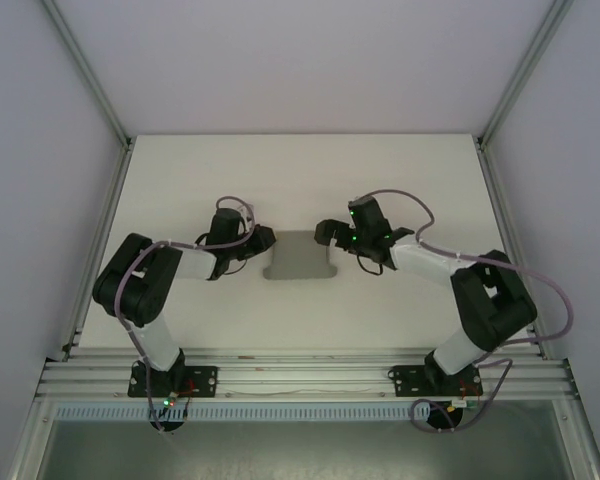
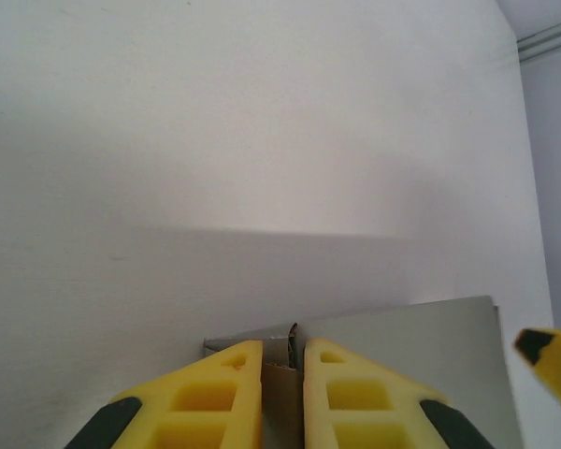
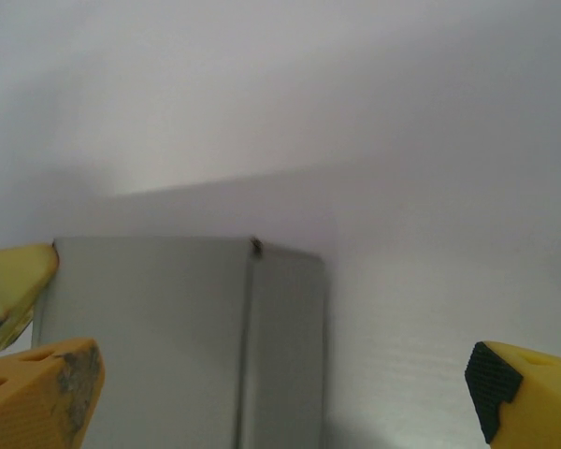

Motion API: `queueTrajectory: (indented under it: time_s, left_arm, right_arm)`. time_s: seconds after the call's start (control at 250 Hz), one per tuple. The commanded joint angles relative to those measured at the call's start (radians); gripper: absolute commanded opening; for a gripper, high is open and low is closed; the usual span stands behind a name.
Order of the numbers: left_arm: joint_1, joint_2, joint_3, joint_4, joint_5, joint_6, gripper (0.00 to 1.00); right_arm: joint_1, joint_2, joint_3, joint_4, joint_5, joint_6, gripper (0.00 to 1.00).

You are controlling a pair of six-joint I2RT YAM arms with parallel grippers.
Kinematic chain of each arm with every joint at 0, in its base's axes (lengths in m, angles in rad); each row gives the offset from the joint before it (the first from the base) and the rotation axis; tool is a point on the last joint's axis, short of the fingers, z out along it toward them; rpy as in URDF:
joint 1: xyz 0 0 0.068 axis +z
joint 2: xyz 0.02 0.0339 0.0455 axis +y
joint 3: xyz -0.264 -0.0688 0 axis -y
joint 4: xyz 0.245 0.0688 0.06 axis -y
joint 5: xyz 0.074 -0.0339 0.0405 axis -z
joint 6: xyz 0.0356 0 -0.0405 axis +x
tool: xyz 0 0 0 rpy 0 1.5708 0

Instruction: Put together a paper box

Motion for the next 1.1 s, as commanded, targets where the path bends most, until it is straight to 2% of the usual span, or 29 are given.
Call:
queueTrajectory:
  time_s: [0.0, 0.128, 0.192, 0.32, 0.416, 0.456, 0.52, 0.62, 0.696, 0.72, 0.732, 0.795, 0.919, 0.991, 1.027, 1.095]
  left_arm:
    - [0.019, 0.025, -0.054, -0.016, 0.014, -0.017, 0.15]
    - [0.020, 0.013, -0.067, -0.018, 0.004, -0.008, 0.14]
    - [0.020, 0.011, -0.076, -0.005, 0.003, -0.006, 0.14]
    - [0.023, 0.023, -0.082, 0.005, 0.001, -0.006, 0.13]
    - [0.026, 0.031, -0.085, 0.029, 0.016, -0.005, 0.13]
    - [0.026, 0.032, -0.086, 0.043, 0.025, 0.001, 0.14]
    - [0.026, 0.019, -0.096, 0.101, 0.041, 0.023, 0.22]
    - [0.025, -0.044, -0.091, 0.154, 0.035, 0.094, 0.50]
    - [0.024, -0.108, -0.066, 0.154, 0.034, 0.188, 0.84]
    - [0.022, -0.130, -0.056, 0.144, 0.039, 0.231, 0.96]
    - [0.021, -0.141, -0.050, 0.136, 0.040, 0.252, 0.99]
    - [0.007, -0.195, -0.004, 0.045, 0.033, 0.378, 1.00]
    - [-0.044, -0.295, 0.088, -0.185, 0.021, 0.656, 1.00]
    - [-0.082, -0.359, 0.102, -0.278, 0.035, 0.821, 1.00]
    - [-0.101, -0.390, 0.103, -0.328, 0.055, 0.917, 1.00]
    - [-0.142, -0.442, 0.105, -0.390, 0.021, 1.045, 1.00]
  right_arm:
    - [-0.009, 0.029, -0.011, 0.055, -0.156, 0.097, 1.00]
    - [-0.009, 0.076, -0.030, 0.182, -0.316, 0.176, 1.00]
    - [-0.009, 0.099, -0.044, 0.247, -0.370, 0.200, 0.97]
    - [-0.009, 0.140, -0.035, 0.294, -0.408, 0.192, 0.90]
    - [-0.011, 0.161, -0.030, 0.343, -0.446, 0.202, 0.80]
    - [-0.012, 0.159, -0.031, 0.358, -0.450, 0.215, 0.72]
    - [-0.011, 0.144, -0.035, 0.377, -0.454, 0.230, 0.60]
    - [-0.013, 0.109, -0.032, 0.344, -0.449, 0.248, 0.57]
    - [-0.017, 0.084, -0.004, 0.231, -0.414, 0.274, 0.57]
    - [-0.018, 0.080, 0.011, 0.189, -0.411, 0.278, 0.55]
    - [-0.019, 0.078, 0.020, 0.166, -0.412, 0.278, 0.53]
    - [-0.024, 0.074, 0.060, 0.072, -0.425, 0.285, 0.41]
    - [-0.033, 0.055, 0.097, 0.020, -0.462, 0.340, 0.41]
    - [-0.057, 0.040, 0.120, -0.035, -0.464, 0.405, 0.36]
    - [-0.073, 0.037, 0.139, -0.085, -0.462, 0.432, 0.36]
    - [-0.108, 0.038, 0.189, -0.215, -0.457, 0.449, 0.36]
